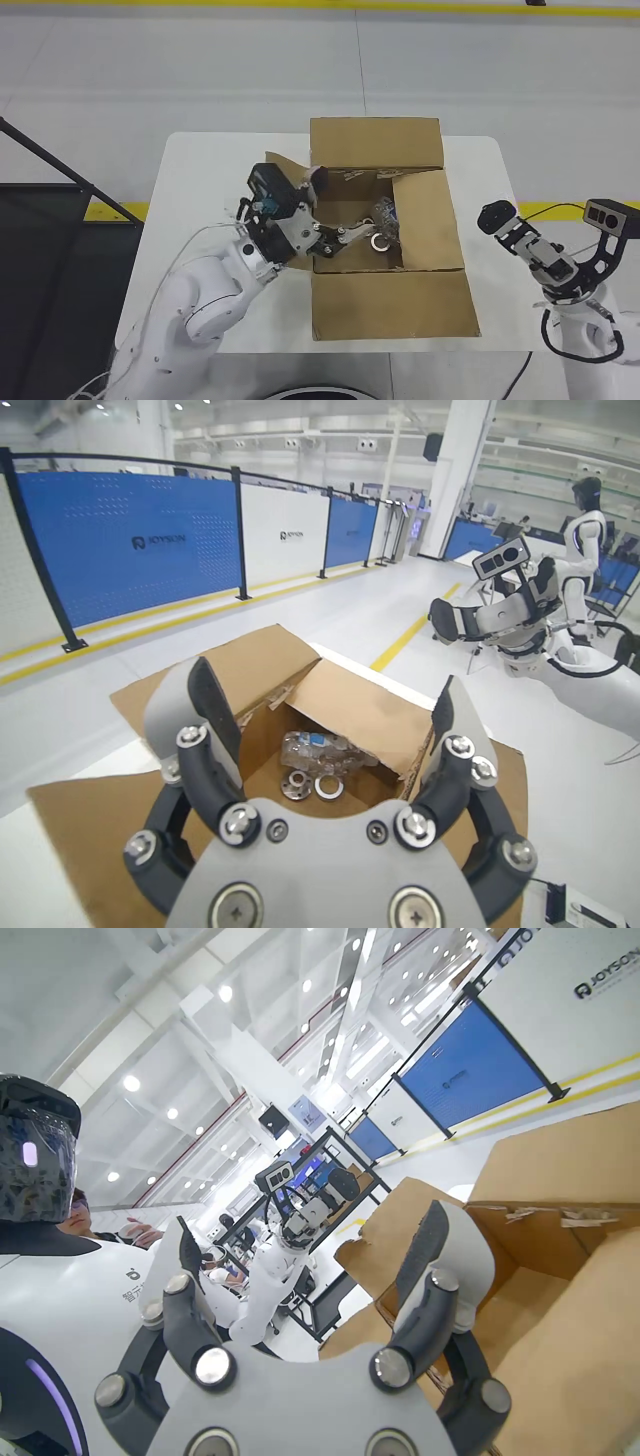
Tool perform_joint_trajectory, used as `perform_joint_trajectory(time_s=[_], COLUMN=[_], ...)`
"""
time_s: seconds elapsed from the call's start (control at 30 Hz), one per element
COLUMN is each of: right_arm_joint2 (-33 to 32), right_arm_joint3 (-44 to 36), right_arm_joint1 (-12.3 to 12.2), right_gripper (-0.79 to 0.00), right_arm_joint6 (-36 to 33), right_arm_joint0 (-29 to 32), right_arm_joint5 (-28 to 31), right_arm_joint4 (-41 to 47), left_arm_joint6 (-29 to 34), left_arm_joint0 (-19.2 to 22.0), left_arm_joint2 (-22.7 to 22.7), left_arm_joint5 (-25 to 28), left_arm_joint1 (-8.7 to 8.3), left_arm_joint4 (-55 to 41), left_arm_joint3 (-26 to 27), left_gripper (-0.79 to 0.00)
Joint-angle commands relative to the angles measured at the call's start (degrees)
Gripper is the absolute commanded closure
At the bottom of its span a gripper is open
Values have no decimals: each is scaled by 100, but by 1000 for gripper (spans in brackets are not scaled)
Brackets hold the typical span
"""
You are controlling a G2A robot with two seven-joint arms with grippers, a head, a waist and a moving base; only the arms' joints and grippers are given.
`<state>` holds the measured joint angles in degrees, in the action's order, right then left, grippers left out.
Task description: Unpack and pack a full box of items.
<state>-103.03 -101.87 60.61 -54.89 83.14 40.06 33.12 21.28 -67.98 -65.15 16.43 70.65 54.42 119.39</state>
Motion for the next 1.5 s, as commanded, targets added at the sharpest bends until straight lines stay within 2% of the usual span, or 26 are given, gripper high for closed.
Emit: perform_joint_trajectory(time_s=[0.0, 0.33, 0.4, 0.5, 0.73, 0.83, 0.93, 1.17, 1.47], right_arm_joint2=[-7, -7, -7, -7, -7, -7, -7, -7, -7], right_arm_joint3=[14, 14, 14, 14, 14, 14, 14, 14, 14], right_arm_joint1=[-1, -1, -1, -1, -1, -1, -1, -1, -1], right_gripper=[-785, -785, -785, -785, -785, -785, -785, -785, -785], right_arm_joint6=[0, 0, 0, 0, 0, 0, 0, 0, 0], right_arm_joint0=[-1, -1, -1, -1, -1, -1, -1, -1, -1], right_arm_joint5=[1, 1, 1, 1, 1, 1, 1, 1, 1], right_arm_joint4=[4, 4, 4, 4, 4, 4, 4, 4, 4], left_arm_joint6=[68, 68, 121, 390, 1089, 1234, 1187, 1273, 1198], left_arm_joint0=[67, 67, 7, 237, 1372, 1829, 2119, 2504, 2558], left_arm_joint2=[69, 69, 263, 684, 1640, 1848, 2027, 2192, 2239], left_arm_joint5=[-35, -35, 72, -84, -940, -1338, -1757, -2214, -2343], left_arm_joint1=[8, 8, 22, 91, 429, 576, 714, 948, 1080], left_arm_joint4=[-37, -37, -207, -347, -1818, -2410, -2816, -3837, -4172], left_arm_joint3=[-24, -24, 11, -138, -936, -1367, -1805, -2931, -3562], left_gripper=[-785, -785, -785, -785, -785, -785, -785, -785, -785])
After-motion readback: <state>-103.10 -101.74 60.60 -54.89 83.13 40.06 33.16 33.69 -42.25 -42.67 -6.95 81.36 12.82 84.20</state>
